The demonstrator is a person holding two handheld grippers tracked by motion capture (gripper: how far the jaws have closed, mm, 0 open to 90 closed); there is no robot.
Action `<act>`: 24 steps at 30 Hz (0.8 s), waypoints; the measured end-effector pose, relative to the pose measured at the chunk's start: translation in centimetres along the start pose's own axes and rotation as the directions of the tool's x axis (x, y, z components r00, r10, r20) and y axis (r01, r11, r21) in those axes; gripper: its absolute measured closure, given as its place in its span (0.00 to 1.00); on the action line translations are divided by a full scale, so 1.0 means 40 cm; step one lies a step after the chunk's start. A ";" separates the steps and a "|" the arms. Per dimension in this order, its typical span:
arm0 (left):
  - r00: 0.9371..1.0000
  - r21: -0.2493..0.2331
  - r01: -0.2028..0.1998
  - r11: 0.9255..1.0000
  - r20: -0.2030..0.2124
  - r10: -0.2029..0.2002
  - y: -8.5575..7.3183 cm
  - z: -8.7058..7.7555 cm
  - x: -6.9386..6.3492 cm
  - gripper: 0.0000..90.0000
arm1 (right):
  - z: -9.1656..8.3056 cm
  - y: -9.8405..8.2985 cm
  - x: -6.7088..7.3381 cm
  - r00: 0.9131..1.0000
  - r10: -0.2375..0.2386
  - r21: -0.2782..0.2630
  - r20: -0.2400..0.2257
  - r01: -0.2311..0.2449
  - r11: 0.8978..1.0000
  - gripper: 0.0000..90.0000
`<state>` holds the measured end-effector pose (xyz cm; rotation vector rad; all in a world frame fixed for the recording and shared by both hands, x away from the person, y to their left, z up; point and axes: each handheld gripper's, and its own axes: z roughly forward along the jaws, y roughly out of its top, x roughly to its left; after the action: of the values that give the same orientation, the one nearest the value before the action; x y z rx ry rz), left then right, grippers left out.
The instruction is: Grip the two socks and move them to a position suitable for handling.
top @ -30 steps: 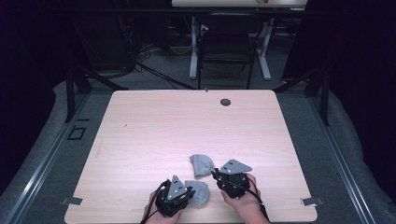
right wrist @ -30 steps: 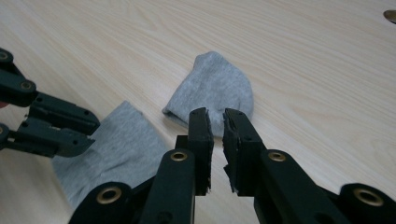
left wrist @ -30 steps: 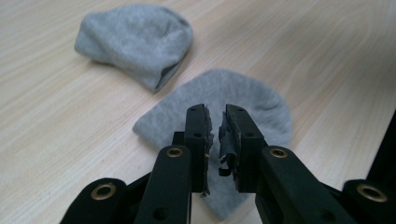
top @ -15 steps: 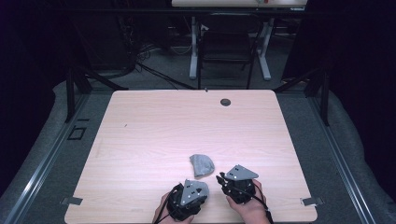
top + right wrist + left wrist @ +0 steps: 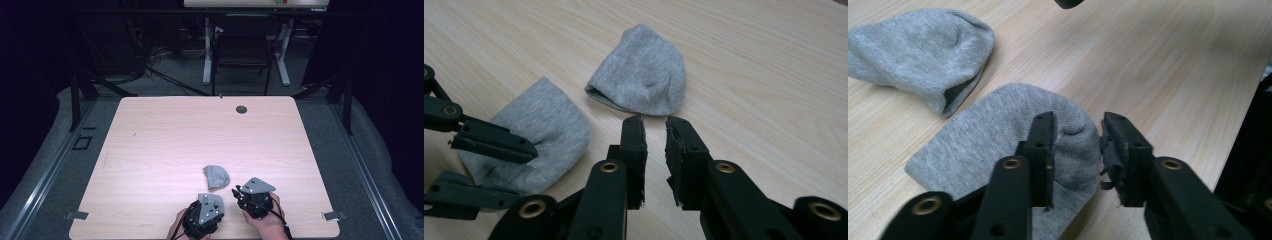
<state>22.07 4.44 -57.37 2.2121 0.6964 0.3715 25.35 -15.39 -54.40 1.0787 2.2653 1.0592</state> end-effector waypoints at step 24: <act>0.997 -0.113 0.072 0.991 -0.011 -0.074 0.012 -0.082 0.062 0.99 | 0.044 -0.007 0.058 0.988 -0.074 0.053 -0.133 0.081 0.995 0.99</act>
<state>22.72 7.56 -54.74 2.0740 0.7445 0.3819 24.91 -12.88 -55.80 0.9605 2.4349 1.0666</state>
